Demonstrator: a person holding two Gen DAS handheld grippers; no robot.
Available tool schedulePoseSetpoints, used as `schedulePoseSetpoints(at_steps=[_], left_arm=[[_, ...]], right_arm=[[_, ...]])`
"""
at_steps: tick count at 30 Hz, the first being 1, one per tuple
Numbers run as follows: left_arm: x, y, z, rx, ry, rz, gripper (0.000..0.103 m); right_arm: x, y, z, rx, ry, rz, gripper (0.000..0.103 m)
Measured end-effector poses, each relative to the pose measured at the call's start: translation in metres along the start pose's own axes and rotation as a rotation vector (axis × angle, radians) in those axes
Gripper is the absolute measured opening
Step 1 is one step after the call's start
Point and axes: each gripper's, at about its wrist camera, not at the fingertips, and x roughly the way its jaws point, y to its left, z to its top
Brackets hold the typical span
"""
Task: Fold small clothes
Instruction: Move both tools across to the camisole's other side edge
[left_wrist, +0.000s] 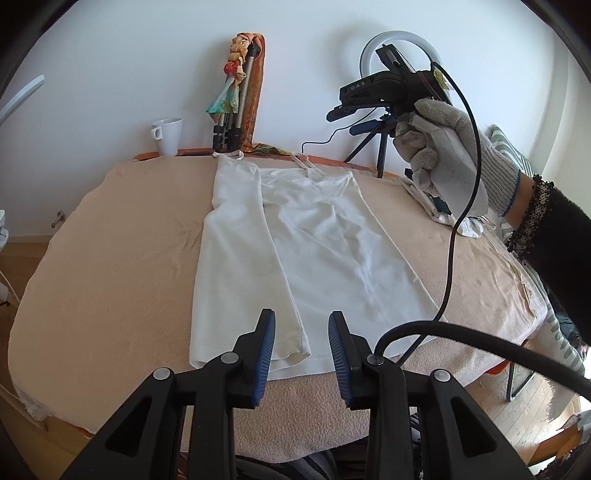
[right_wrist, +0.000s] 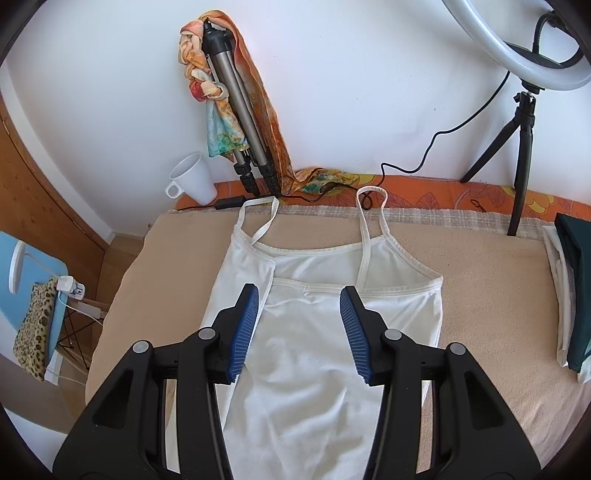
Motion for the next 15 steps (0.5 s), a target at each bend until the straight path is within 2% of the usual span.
schedulePoseSetpoints(at_steps=[8, 15], left_arm=[[-0.002, -0.030, -0.002, 0.065, -0.011, -0.033, 0.030], [0.009, -0.063, -0.003, 0.133, -0.007, -0.083, 0.033]], right_arm=[[-0.062, -0.045, -0.030, 0.043, -0.055, -0.054, 0.049], [-0.096, -0.088, -0.051, 0.116, -0.085, -0.074, 0.049]])
